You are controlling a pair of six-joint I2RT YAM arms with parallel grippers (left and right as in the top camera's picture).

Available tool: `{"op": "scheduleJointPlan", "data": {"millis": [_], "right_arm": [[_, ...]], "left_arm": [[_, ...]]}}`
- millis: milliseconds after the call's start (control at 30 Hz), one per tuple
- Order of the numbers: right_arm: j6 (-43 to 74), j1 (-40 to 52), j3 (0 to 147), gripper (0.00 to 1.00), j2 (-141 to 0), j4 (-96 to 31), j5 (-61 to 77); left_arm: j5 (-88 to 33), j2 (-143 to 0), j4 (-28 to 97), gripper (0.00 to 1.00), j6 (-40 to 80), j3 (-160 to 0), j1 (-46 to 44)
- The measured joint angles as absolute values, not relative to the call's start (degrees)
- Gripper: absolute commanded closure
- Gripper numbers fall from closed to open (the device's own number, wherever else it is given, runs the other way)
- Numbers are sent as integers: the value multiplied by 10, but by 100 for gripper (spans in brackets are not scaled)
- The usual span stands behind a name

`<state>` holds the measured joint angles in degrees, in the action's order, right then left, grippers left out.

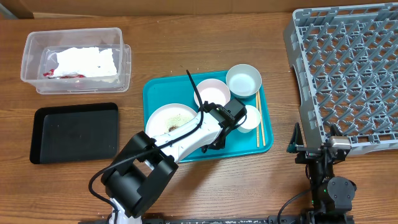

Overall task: Sort waste into correct bins and load items into the dishwasher
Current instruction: 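Lift the white plate with the left gripper off the tray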

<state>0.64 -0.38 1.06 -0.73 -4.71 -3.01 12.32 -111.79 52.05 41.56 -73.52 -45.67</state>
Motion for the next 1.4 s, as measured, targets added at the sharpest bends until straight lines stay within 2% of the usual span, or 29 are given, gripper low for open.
{"op": "scheduleJointPlan", "data": {"millis": [500, 767, 1400], "right_arm": [[6, -4, 11, 0, -7, -47, -30], [6, -4, 11, 0, -7, -48, -30], [6, -4, 11, 0, -7, -47, -30]], "left_arm": [[140, -1118, 499, 96, 412, -718, -457], [151, -1118, 536, 96, 405, -733, -457], [161, -1118, 725, 96, 416, -887, -456]]}}
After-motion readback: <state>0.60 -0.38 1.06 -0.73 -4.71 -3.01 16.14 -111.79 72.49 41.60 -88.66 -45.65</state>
